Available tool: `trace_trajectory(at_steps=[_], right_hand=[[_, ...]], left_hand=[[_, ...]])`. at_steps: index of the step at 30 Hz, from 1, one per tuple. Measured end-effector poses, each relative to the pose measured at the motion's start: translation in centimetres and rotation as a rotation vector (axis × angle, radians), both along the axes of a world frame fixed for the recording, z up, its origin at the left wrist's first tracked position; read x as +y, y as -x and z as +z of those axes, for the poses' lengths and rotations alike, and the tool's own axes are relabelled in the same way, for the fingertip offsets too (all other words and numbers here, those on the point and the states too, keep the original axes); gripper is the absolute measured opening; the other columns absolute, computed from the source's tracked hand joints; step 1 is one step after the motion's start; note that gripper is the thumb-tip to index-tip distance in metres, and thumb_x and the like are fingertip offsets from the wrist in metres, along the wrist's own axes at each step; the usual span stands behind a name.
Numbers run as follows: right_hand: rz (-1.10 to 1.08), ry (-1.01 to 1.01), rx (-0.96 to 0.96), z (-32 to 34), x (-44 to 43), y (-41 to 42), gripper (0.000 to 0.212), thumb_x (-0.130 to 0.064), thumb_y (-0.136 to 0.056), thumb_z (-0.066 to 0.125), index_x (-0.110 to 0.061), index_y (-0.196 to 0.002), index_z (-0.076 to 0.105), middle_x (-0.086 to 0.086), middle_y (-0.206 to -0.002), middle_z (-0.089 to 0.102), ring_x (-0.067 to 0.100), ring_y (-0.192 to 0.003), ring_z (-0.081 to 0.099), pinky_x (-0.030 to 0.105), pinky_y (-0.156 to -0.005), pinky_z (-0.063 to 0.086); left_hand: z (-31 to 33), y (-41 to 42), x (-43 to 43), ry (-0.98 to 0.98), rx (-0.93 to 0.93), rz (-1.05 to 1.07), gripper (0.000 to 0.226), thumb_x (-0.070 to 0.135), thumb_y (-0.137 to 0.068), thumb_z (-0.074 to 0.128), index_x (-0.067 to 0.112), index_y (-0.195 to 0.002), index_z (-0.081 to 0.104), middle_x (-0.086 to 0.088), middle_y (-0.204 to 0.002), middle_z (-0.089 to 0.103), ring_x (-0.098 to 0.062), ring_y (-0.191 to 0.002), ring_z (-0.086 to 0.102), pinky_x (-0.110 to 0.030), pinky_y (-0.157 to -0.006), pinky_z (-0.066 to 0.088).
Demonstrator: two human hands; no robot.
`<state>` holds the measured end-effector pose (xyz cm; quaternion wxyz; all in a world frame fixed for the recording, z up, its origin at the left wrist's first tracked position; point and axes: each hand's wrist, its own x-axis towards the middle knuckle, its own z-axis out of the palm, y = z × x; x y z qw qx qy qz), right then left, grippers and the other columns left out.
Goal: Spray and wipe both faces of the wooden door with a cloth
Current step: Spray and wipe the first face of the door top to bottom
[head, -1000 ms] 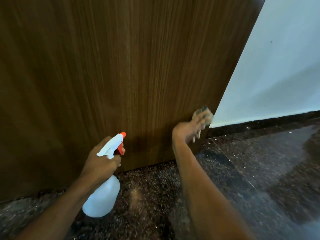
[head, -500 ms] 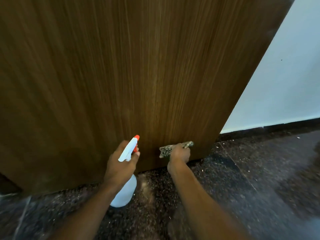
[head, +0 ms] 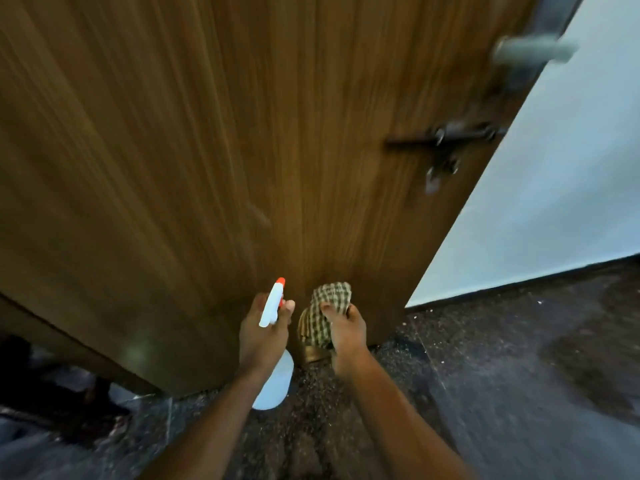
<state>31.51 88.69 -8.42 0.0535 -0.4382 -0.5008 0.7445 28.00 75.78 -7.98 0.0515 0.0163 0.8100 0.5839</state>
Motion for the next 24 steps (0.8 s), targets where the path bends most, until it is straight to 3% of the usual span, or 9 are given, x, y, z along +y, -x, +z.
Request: trace_trajectory(at_steps=[4,8,11,15,16,18,21,24], right_hand=[[0.137,-0.367,0.113,13.3,2.5,-3.6,0.011,-0.025,-0.095,0.068,-0.029,-0.105,0.065,-0.006,-0.104,0.072,0.01,-0.097,0.067,0.034,-0.091,0.056],[0.209,-0.794,0.139,25.2,7.7,-5.7,0.03,-0.026,-0.096,0.065,-0.025,-0.127,0.063,-0.008,-0.112,0.069,0.009,-0.102,0.066,0.02,-0.081,0.052],[0.101,-1.106,0.178,34.6,12.7,-7.0,0.037,-0.022,-0.096,0.066,-0.022,-0.132,0.063,-0.007,-0.117,0.068,0.007,-0.1,0.061,0.022,-0.083,0.048],[0.009,-1.582,0.308,41.7,17.7,-5.3,0.037,-0.013,-0.089,0.072,-0.018,-0.126,0.069,0.003,-0.122,0.068,0.019,-0.104,0.064,0.025,-0.078,0.051],[0.082,-1.682,0.347,42.3,18.4,-4.0,0.037,-0.011,-0.087,0.073,-0.018,-0.123,0.07,0.004,-0.123,0.068,0.022,-0.107,0.064,0.03,-0.08,0.055],[0.429,-1.802,0.289,42.1,19.4,-1.2,0.038,-0.009,-0.088,0.07,-0.02,-0.125,0.068,0.004,-0.129,0.065,0.026,-0.115,0.063,0.042,-0.091,0.057],[0.96,-1.91,0.0,40.0,19.8,1.2,0.045,-0.017,-0.098,0.057,-0.025,-0.142,0.049,0.002,-0.147,0.05,0.027,-0.134,0.049,0.046,-0.115,0.036],[1.035,-1.909,-0.063,39.6,19.7,1.9,0.039,-0.026,-0.101,0.054,-0.025,-0.14,0.05,0.002,-0.143,0.053,0.026,-0.134,0.048,0.047,-0.118,0.026]], left_hand=[[12.6,-1.6,1.3,-0.026,0.018,0.012,0.013,0.039,-0.083,0.063,0.044,-0.088,0.053,0.016,-0.085,0.062,-0.012,-0.086,0.063,-0.033,-0.078,0.053],[21.3,-2.9,2.4,-0.086,0.037,-0.034,0.015,0.039,-0.083,0.06,0.05,-0.094,0.058,0.018,-0.091,0.067,-0.013,-0.092,0.065,-0.036,-0.086,0.054],[27.7,-3.9,4.5,-0.088,0.079,-0.03,0.026,0.019,-0.085,0.063,0.037,-0.103,0.059,0.005,-0.097,0.068,-0.02,-0.097,0.065,-0.044,-0.087,0.055],[32.4,-4.8,6.9,-0.096,0.162,-0.051,0.031,0.001,-0.085,0.06,0.026,-0.103,0.061,0.005,-0.093,0.068,-0.021,-0.091,0.067,-0.043,-0.085,0.055],[33.2,-4.9,7.5,-0.107,0.163,-0.042,0.033,-0.001,-0.085,0.06,0.026,-0.104,0.061,0.005,-0.093,0.069,-0.021,-0.09,0.067,-0.042,-0.085,0.055],[34.4,-5.3,8.7,-0.131,0.153,-0.017,0.036,-0.001,-0.085,0.059,0.029,-0.104,0.06,0.005,-0.092,0.07,-0.022,-0.09,0.068,-0.037,-0.084,0.055],[35.4,-6.0,10.2,-0.149,0.132,0.055,0.032,0.006,-0.085,0.062,0.035,-0.098,0.059,0.004,-0.088,0.071,-0.019,-0.089,0.068,-0.031,-0.081,0.055],[36.4,-6.8,10.7,-0.14,0.157,0.099,0.028,0.009,-0.084,0.064,0.034,-0.096,0.058,0.007,-0.091,0.07,-0.017,-0.088,0.068,-0.028,-0.078,0.056]])
